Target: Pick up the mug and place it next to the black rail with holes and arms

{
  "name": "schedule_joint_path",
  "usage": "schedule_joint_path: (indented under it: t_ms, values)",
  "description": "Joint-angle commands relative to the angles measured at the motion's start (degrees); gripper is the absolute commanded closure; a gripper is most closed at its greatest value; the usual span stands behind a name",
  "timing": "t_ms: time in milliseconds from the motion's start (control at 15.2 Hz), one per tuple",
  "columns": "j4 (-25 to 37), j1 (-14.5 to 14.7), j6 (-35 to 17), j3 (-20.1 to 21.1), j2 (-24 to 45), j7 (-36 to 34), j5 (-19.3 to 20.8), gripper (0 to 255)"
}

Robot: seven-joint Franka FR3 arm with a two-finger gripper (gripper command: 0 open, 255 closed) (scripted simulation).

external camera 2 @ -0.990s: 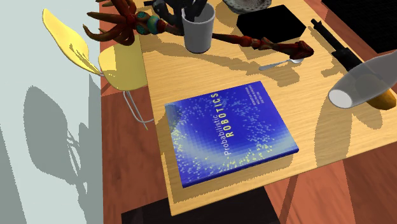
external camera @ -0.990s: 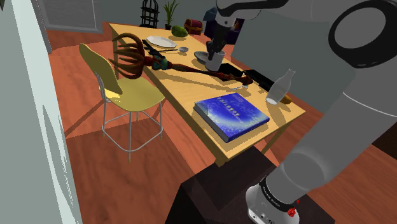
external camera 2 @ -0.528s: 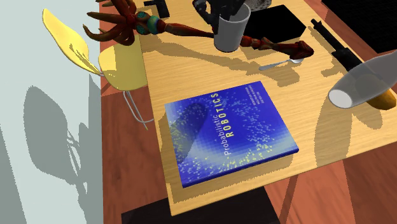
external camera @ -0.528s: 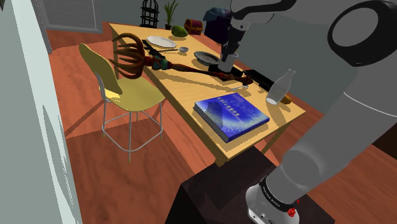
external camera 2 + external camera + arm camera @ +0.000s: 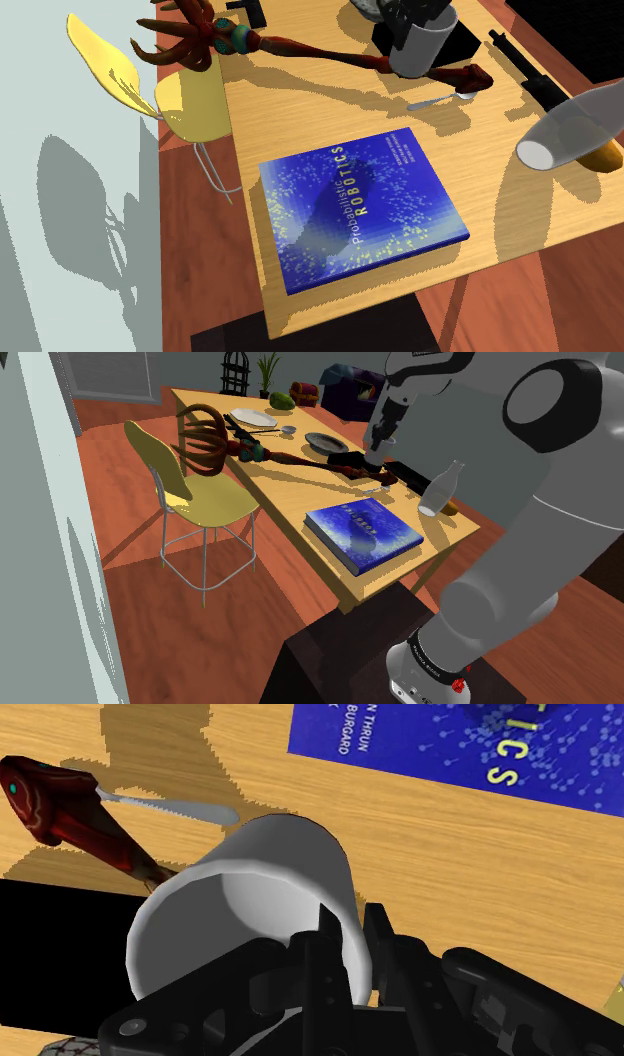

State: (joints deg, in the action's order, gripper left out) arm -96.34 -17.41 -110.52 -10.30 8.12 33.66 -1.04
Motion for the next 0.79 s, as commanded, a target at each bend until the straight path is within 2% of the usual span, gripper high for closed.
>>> schedule_joint_path:
  t_ms: [0,396,726]
  values:
    - [1.49,-1.71,0.30,-1.12,1.22,3.06,-0.74,255]
    - [8.67,-6.87,2.38,-3.75,6.62,11.08,-3.35,255]
    - [17.43,-11.85,5.31,-5.30,12.87,17.31,-6.00,255]
